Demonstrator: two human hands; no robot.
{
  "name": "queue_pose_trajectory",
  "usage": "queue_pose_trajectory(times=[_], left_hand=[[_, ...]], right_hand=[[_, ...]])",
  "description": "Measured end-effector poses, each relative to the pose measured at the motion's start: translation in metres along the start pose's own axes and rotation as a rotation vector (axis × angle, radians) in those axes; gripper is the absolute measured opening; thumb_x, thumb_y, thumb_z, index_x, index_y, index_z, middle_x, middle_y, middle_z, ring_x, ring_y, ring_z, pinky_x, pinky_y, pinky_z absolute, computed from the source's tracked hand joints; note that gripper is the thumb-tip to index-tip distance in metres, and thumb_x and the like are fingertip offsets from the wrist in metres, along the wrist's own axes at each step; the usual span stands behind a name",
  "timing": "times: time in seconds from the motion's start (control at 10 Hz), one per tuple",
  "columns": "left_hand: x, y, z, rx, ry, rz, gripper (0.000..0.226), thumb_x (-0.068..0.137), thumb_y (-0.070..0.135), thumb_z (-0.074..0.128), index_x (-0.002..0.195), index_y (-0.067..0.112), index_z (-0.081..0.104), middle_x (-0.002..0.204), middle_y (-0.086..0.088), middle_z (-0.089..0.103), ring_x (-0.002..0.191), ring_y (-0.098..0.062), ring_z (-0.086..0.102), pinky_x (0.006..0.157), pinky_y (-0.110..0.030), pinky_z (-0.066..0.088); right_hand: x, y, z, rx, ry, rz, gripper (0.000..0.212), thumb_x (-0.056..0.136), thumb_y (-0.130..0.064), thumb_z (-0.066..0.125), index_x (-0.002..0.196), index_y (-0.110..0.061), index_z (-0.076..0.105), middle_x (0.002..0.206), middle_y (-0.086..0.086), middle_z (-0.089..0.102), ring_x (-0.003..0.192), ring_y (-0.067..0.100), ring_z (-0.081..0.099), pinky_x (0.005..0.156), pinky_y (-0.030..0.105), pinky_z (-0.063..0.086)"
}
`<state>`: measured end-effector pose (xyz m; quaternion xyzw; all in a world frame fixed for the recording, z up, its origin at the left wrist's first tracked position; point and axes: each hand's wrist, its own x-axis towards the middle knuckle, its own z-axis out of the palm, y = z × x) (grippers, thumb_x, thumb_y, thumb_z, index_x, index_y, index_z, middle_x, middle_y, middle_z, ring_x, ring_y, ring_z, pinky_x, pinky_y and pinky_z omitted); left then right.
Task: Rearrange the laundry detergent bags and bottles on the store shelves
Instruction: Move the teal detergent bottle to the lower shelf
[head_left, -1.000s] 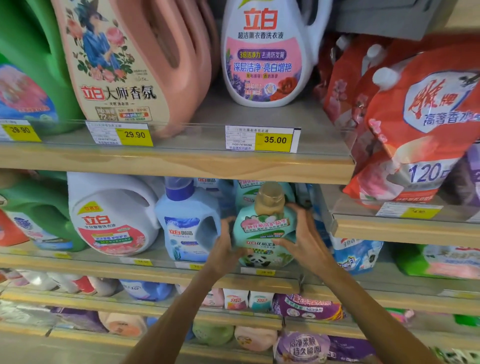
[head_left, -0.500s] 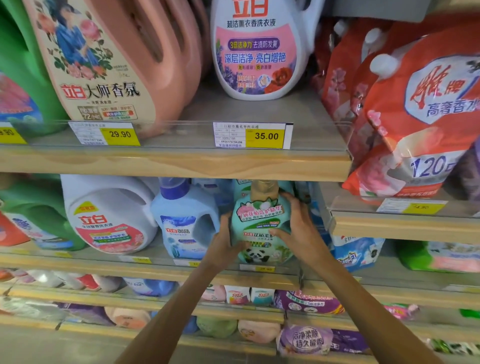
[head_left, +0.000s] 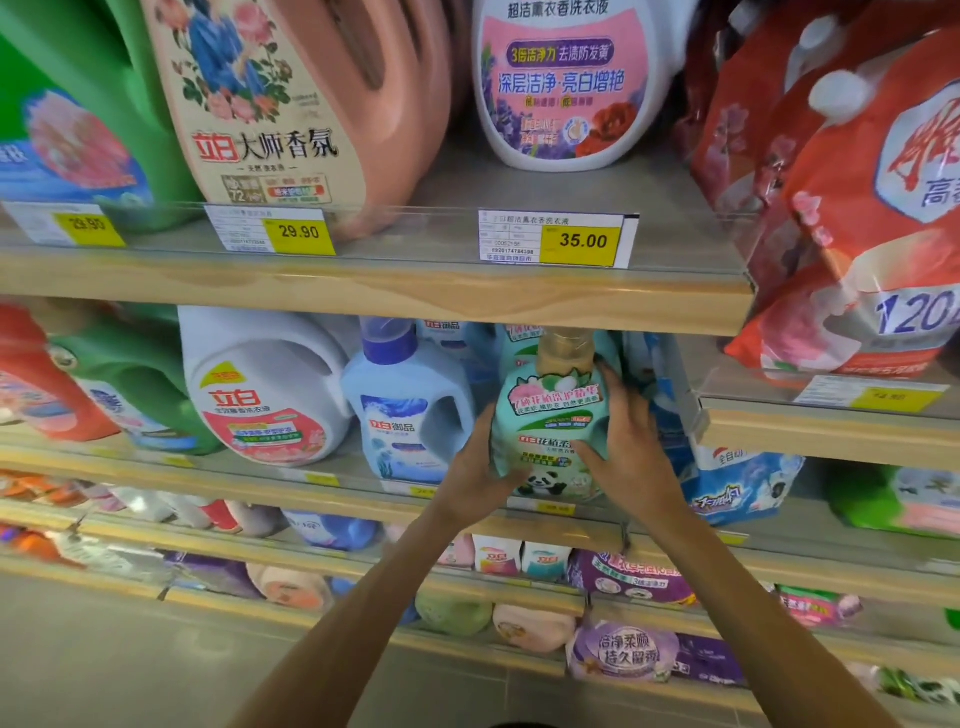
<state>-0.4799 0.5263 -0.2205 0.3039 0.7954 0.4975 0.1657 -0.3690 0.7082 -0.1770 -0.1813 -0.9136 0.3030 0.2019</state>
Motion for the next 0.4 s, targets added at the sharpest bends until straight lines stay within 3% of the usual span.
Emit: queue_pose_trajectory(times=[0.1,0.2,0.3,0.4], left_hand=[[-0.011,0.004,-0.004,0.021,-0.051,-0.022,0.086,0.085,0.020,0.077,0.144,0.050,0.022,0.135,0.021,0.054,0.127,-0.007,0.055,0.105,-0.031,0.051],[-0.025,0.008,-0.013,0.081,-0.141,-0.007,0.095,0.088,0.004,0.071,0.152,0.038,0.010,0.140,0.024,0.042,0.128,0.005,0.042,0.099,-0.005,0.039],[-0.035,0.013,-0.028,0.151,-0.164,-0.009,0.084,0.091,0.010,0.071,0.158,0.021,0.021,0.150,0.008,0.043,0.133,-0.007,0.043,0.102,-0.010,0.034],[-0.048,0.019,-0.045,0.230,-0.160,-0.019,0.060,0.093,0.017,0.068,0.148,0.016,0.044,0.139,-0.009,0.058,0.128,-0.023,0.055,0.105,-0.033,0.045]], right_hand=[[-0.003,-0.001,0.000,0.001,-0.008,0.019,0.106,0.082,-0.019,0.077,0.155,-0.039,0.002,0.152,0.009,0.026,0.142,0.035,0.029,0.109,0.059,0.038],[-0.008,-0.006,-0.002,0.010,-0.035,0.061,0.109,0.080,-0.016,0.078,0.155,-0.037,0.002,0.153,0.012,0.026,0.142,0.037,0.028,0.110,0.059,0.036],[-0.012,-0.012,-0.006,-0.004,-0.046,0.083,0.112,0.079,-0.017,0.080,0.156,-0.034,0.001,0.154,0.015,0.026,0.141,0.041,0.028,0.109,0.060,0.036],[-0.024,-0.021,-0.008,0.016,-0.119,0.163,0.112,0.083,-0.021,0.078,0.155,-0.035,-0.006,0.157,0.018,0.020,0.144,0.040,0.026,0.110,0.057,0.036]])
